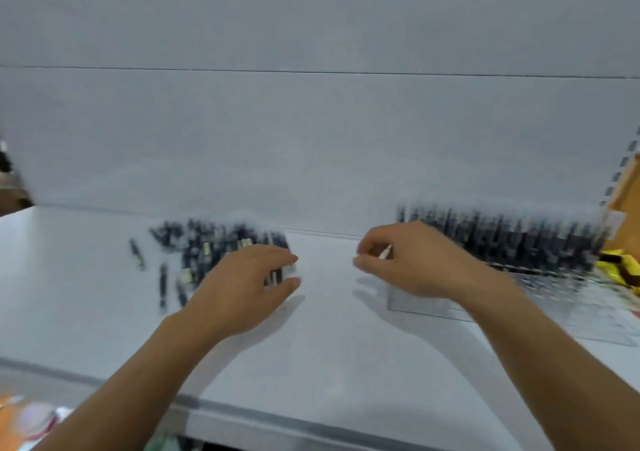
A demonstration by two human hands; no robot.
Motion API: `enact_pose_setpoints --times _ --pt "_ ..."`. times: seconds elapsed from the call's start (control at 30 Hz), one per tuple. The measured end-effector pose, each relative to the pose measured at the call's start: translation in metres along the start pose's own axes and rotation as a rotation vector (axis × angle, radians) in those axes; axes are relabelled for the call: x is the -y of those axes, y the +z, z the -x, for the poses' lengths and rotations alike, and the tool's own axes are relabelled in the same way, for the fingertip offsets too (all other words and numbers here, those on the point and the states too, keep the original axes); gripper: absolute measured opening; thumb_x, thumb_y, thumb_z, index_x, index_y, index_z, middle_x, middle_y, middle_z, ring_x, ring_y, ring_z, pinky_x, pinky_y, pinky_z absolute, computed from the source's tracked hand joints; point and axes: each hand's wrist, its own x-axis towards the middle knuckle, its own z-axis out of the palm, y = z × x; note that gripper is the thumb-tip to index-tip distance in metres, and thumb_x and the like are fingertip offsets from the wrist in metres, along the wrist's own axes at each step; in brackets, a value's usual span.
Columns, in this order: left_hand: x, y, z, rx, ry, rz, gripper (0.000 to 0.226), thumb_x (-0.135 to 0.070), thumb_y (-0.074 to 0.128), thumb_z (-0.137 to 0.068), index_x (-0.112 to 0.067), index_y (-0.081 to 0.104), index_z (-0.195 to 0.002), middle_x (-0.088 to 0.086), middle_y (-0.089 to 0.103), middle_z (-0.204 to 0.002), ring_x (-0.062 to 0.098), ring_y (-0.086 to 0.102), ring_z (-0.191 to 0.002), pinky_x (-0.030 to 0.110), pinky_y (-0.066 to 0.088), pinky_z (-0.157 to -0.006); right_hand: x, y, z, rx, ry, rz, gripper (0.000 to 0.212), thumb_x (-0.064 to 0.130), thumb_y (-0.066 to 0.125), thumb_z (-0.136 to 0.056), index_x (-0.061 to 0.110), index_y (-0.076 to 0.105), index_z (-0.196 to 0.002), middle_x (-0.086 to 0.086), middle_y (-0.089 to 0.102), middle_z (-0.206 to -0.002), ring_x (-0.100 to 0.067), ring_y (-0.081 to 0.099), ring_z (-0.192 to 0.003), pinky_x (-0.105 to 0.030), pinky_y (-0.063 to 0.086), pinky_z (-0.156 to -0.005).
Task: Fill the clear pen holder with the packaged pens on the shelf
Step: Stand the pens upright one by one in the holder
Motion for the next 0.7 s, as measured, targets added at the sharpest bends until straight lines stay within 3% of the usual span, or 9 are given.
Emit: enact_pose_setpoints --times 0.13,0.27,0.4,0.47,0.57,0.7 --pt "0.031 0.004 0.025 -0.007 -0.142 -0.050 0.080 -0.078 0.020 -0.077 -0.037 0.043 -0.142 -0.015 0.033 -0.153 0.008 0.022 -0.145 0.025 0.010 -0.116 0.044 0.052 -0.037 0.084 -0.157 0.042 0.040 0.053 0.049 -0.096 0.035 0.054 -0.131 0.011 0.054 -0.136 -0.013 0.052 -0.122 -0.032 0.041 -0.101" --pt "0.046 0.011 0.036 0.109 -0.302 -0.074 0.073 -0.074 0.025 -0.088 -0.039 0.014 -0.152 -0.013 0.003 -0.162 0.010 -0.006 -0.149 0.040 0.001 -0.122 0.059 0.094 -0.064 0.147 -0.184 -0.092 0.057 0.058 0.045 -0.095 0.033 0.038 -0.147 0.008 0.039 -0.150 -0.017 0.036 -0.138 -0.036 0.033 -0.111" --pt "0.047 0.014 0.038 0.203 -0.277 -0.063 0.075 -0.073 0.019 -0.089 -0.038 0.003 -0.153 -0.011 -0.008 -0.161 0.009 -0.015 -0.147 0.037 -0.009 -0.120 0.064 0.119 -0.064 0.179 -0.183 -0.112 0.063 0.060 0.038 -0.096 0.031 0.029 -0.152 0.003 0.020 -0.162 -0.017 0.018 -0.148 -0.038 0.020 -0.120" --pt "0.046 0.015 0.037 0.216 -0.241 -0.049 0.073 -0.073 0.019 -0.089 -0.039 0.002 -0.152 -0.011 -0.011 -0.161 0.007 -0.017 -0.146 0.035 -0.012 -0.118 0.064 0.118 -0.061 0.139 -0.183 -0.131 0.055 0.053 0.043 -0.098 0.028 0.042 -0.146 0.002 0.033 -0.156 -0.017 0.029 -0.143 -0.036 0.027 -0.116" --pt "0.045 0.017 0.033 0.209 -0.200 0.023 0.073 -0.072 0.022 -0.090 -0.039 0.007 -0.152 -0.011 -0.008 -0.161 0.003 -0.014 -0.146 0.031 -0.013 -0.117 0.061 0.111 -0.057 0.052 -0.164 -0.130 0.035 0.042 0.051 -0.096 0.023 0.062 -0.124 0.005 0.057 -0.132 -0.018 0.049 -0.122 -0.036 0.043 -0.099" --pt "0.037 0.019 0.026 0.141 -0.150 0.198 0.066 -0.063 0.037 -0.093 -0.037 0.020 -0.152 -0.018 0.005 -0.160 -0.008 -0.001 -0.141 0.026 -0.005 -0.117 0.061 0.107 -0.056 -0.043 -0.113 -0.055 0.027 0.042 0.057 -0.088 0.026 0.069 -0.107 0.008 0.062 -0.109 -0.016 0.055 -0.102 -0.034 0.049 -0.081"
